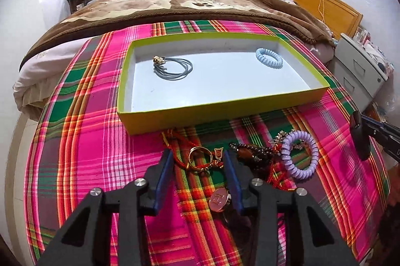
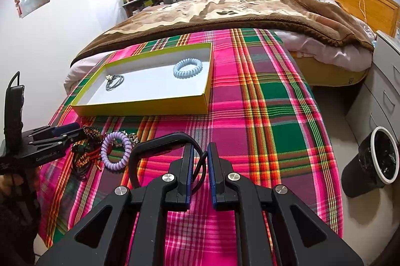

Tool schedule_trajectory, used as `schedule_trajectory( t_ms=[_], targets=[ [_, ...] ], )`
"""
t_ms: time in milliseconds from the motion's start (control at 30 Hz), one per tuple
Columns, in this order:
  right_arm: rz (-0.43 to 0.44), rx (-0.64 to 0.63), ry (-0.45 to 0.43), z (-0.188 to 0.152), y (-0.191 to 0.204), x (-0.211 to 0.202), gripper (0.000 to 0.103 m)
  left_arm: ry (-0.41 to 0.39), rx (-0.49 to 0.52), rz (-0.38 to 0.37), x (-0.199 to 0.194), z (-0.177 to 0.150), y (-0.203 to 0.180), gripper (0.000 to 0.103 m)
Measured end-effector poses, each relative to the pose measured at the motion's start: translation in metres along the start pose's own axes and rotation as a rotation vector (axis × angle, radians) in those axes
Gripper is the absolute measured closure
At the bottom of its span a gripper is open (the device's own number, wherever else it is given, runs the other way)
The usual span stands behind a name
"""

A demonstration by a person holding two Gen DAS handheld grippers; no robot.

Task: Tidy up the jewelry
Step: 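Grasp the gold ring with the left gripper while the right gripper holds the black band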

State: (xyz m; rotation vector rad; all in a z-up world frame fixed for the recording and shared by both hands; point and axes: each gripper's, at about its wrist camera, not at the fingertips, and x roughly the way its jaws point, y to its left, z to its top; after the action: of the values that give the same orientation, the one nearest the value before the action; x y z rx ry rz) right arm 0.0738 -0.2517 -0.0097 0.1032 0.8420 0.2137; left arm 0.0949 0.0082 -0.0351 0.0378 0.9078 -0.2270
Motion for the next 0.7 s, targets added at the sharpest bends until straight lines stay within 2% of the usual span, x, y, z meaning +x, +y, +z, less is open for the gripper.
schedule_trajectory(
  t_ms=[300,700],
  targets=[
    [0.003,0.014,0.002,0.001,-0.002,-0.001,0.092,-0.003,0.052,0.017,-0.001,-0.002,-0.008,0.081],
    [0.005,0.021,-0.001,0.002,-0.003,-0.001,0.092,-0.028,0.026,-0.006,-0.014,-0.003,-0.003,0.081]
  ],
)
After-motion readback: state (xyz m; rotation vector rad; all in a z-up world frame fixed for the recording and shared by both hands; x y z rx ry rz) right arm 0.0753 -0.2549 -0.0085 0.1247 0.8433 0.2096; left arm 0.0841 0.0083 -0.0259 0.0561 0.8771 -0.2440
